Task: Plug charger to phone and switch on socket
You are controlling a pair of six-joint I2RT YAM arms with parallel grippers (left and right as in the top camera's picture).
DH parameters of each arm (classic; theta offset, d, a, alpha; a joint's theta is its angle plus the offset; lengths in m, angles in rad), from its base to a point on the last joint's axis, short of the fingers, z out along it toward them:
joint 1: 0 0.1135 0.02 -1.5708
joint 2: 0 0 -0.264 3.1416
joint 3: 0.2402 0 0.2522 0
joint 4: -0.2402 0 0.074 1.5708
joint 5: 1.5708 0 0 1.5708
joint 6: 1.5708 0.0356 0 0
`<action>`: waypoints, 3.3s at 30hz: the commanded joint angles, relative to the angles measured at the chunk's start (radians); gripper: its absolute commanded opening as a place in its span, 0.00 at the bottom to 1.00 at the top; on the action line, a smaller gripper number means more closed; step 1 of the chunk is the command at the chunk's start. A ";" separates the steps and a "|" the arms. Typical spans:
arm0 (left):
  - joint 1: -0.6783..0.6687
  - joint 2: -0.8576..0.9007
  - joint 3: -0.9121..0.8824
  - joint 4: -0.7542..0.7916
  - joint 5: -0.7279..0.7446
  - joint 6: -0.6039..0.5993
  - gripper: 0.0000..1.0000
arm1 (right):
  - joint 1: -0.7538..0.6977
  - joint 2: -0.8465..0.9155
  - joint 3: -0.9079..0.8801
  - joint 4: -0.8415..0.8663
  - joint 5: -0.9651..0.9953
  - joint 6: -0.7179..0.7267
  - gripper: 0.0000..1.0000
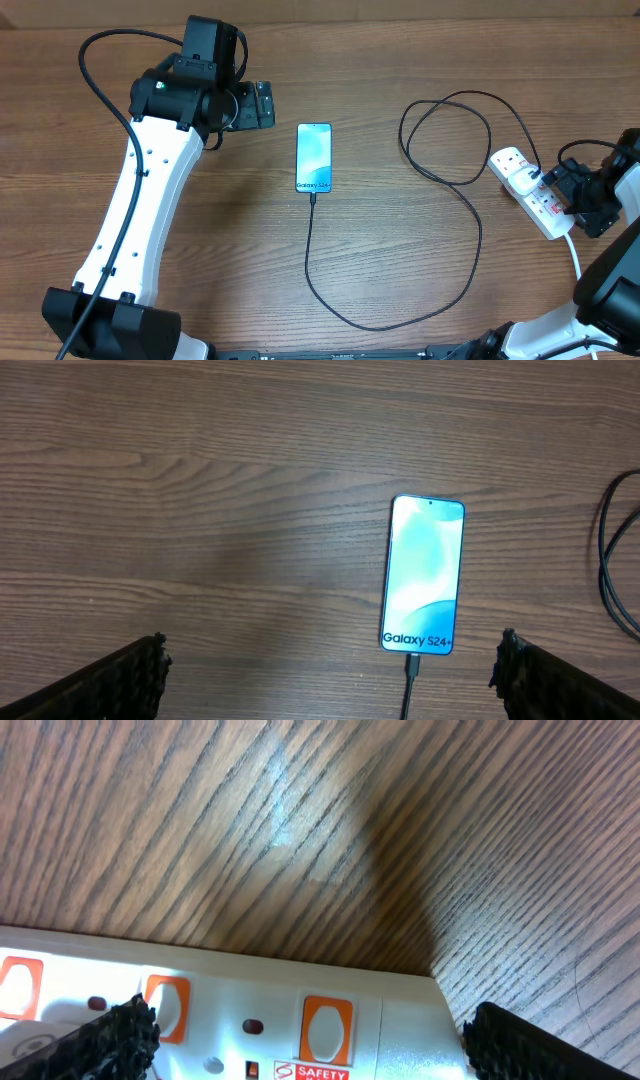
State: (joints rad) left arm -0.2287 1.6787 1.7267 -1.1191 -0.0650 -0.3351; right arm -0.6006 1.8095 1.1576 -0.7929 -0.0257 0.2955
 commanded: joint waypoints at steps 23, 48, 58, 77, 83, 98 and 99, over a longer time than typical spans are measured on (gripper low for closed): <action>0.000 0.008 0.003 0.000 -0.013 -0.010 1.00 | 0.047 0.011 -0.034 0.044 0.010 0.014 1.00; 0.000 0.008 0.003 0.000 -0.013 -0.010 1.00 | 0.050 0.011 -0.034 0.026 -0.002 -0.040 1.00; 0.000 0.008 0.003 0.000 -0.013 -0.010 1.00 | 0.050 0.011 -0.034 0.014 -0.018 -0.061 1.00; 0.000 0.008 0.003 0.000 -0.013 -0.010 0.99 | 0.050 0.011 -0.034 -0.006 -0.022 -0.087 1.00; 0.000 0.008 0.003 0.000 -0.013 -0.010 0.99 | 0.050 0.010 -0.031 -0.007 -0.021 -0.088 1.00; 0.000 0.008 0.003 0.000 -0.013 -0.010 1.00 | 0.052 0.011 -0.035 -0.021 -0.021 -0.085 1.00; 0.000 0.008 0.003 0.000 -0.013 -0.010 0.99 | 0.052 0.011 -0.035 -0.021 -0.020 -0.084 1.00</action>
State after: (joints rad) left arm -0.2287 1.6787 1.7267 -1.1191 -0.0647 -0.3351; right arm -0.5777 1.8095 1.1389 -0.7822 0.0051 0.2359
